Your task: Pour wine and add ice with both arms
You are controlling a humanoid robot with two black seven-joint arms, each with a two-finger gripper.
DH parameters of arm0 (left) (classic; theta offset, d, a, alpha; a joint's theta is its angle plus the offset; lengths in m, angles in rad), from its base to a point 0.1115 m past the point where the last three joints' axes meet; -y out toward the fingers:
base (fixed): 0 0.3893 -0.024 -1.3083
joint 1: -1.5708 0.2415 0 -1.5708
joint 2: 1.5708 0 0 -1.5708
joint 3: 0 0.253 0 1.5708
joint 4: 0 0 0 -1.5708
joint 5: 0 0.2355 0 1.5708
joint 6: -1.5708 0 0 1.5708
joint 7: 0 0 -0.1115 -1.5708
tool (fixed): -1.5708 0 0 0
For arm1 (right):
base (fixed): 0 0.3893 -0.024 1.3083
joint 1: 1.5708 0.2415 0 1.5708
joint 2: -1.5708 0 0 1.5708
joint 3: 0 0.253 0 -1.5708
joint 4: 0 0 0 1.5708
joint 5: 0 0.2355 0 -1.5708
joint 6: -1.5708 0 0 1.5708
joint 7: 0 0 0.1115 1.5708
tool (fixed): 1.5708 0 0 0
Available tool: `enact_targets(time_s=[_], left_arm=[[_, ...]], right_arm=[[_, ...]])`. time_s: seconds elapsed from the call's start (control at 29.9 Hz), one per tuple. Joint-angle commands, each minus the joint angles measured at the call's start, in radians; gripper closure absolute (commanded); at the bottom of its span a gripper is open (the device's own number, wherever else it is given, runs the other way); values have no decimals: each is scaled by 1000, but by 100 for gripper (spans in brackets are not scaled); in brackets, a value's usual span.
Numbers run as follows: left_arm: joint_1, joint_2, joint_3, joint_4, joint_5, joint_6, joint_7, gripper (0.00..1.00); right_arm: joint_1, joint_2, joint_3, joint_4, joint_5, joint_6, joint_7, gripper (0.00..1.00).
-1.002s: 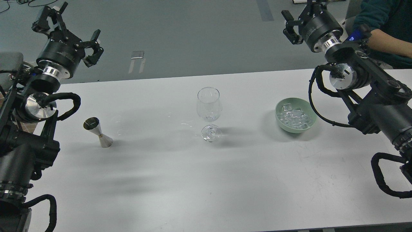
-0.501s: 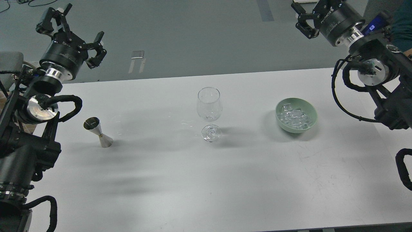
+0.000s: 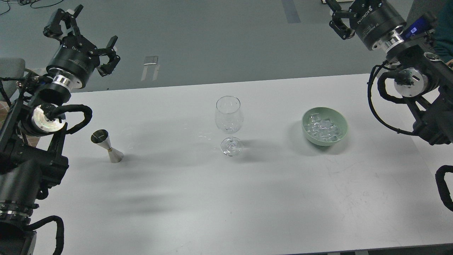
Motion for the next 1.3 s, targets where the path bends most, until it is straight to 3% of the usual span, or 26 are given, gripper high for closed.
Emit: enact_targets(time_s=[0.0, 0.2, 0.33, 0.67, 0.84, 0.94, 1.0, 1.04, 1.14, 1.27], left_arm=[[1, 1, -1, -7, -3, -4, 0, 1], [9, -1, -1, -29, -3, -3, 4, 1], [15, -1, -1, -39, -3, -6, 41, 1], [18, 1, -4, -41, -3, 0, 35, 1], [84, 18, -27, -136, -11, 7, 58, 2], [149, 38, -78, -213, -61, 26, 114, 4], [220, 48, -137, -288, -161, 84, 195, 5], [239, 50, -151, -306, -184, 100, 211, 5], [325, 53, -207, -384, -222, 135, 236, 5], [544, 52, -312, -490, -232, 132, 246, 5]], right_arm=[[-1, 2, 0, 2, 0, 0, 1, 0], [1, 21, 0, 2, 0, 0, 1, 0], [-5, 21, 0, 3, 0, 0, 1, 0], [-8, 22, 0, 5, 0, 0, 1, 0], [-10, 22, 0, 5, 0, 0, 1, 0], [-10, 21, 0, 5, 0, 0, 1, 0], [-11, 19, 0, 5, 0, -2, 1, 0], [-11, 21, 0, 5, 0, -2, 1, 0], [-11, 24, 0, 5, 0, -2, 1, 0], [-13, 25, -1, 5, 0, -3, 1, 0]])
